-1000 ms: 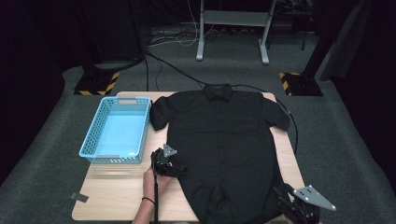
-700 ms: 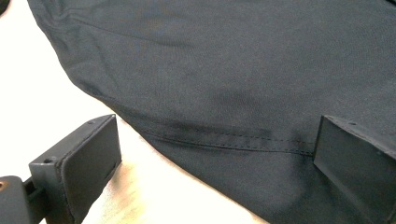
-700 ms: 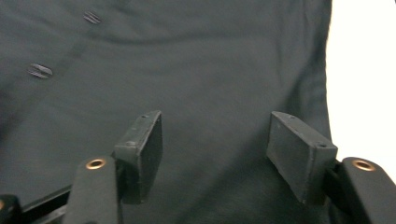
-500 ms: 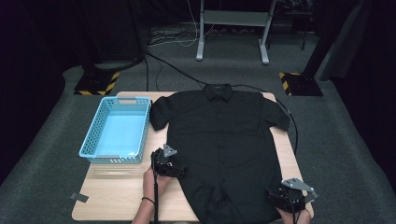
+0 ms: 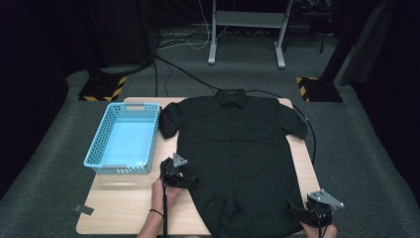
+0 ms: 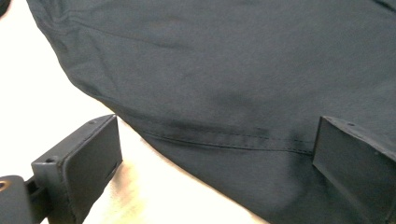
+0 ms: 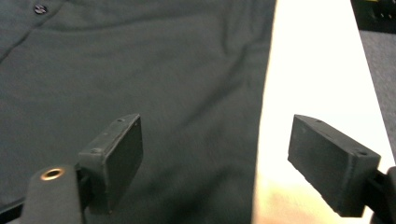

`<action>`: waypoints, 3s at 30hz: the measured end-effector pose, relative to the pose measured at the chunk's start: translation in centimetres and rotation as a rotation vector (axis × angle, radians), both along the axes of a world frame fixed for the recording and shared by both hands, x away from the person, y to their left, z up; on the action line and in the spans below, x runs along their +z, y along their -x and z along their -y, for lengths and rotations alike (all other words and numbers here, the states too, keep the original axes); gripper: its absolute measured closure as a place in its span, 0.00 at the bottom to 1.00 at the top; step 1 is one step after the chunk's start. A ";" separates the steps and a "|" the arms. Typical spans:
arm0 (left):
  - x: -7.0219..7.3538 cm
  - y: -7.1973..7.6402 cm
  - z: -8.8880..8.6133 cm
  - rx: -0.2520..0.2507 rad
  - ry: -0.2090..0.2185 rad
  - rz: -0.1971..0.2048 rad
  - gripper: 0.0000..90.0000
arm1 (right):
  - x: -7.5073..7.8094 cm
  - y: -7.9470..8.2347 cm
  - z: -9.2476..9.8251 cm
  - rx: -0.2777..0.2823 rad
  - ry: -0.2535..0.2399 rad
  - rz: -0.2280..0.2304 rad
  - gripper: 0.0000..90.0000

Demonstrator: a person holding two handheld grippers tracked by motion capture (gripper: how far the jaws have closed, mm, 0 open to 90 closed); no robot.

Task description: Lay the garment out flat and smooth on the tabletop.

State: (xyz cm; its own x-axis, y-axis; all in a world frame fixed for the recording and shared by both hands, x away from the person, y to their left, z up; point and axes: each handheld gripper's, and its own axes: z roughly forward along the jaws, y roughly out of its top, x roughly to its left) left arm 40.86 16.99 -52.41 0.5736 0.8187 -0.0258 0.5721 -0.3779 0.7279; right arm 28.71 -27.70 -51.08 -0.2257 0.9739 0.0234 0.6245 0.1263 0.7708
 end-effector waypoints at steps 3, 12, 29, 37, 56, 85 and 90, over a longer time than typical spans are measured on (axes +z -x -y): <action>1.1 1.2 0.9 -0.041 0.043 0.028 0.00 | 0.0 -1.0 -0.5 0.017 0.010 0.001 0.17; 2.9 4.7 6.9 -0.294 0.074 -0.011 0.12 | -0.5 -2.5 -1.2 0.018 0.016 -0.025 0.17; 0.9 8.2 9.5 -0.352 0.024 -0.030 0.94 | -1.1 -2.4 -0.9 -0.024 0.038 -0.042 0.17; 1.0 9.4 7.7 -0.291 0.056 0.012 0.97 | -1.2 -2.4 -1.2 -0.029 0.063 -0.038 0.17; 1.2 15.3 -0.5 -0.111 0.118 0.069 0.96 | -1.1 -2.4 -1.2 -0.032 0.062 -0.040 0.17; -0.1 9.3 -6.8 0.012 0.060 0.048 0.21 | -1.1 -2.0 1.4 -0.052 0.022 -0.022 0.12; -0.2 7.7 -9.2 0.151 0.082 0.000 0.17 | -1.1 -2.3 2.7 -0.060 -0.053 0.019 0.09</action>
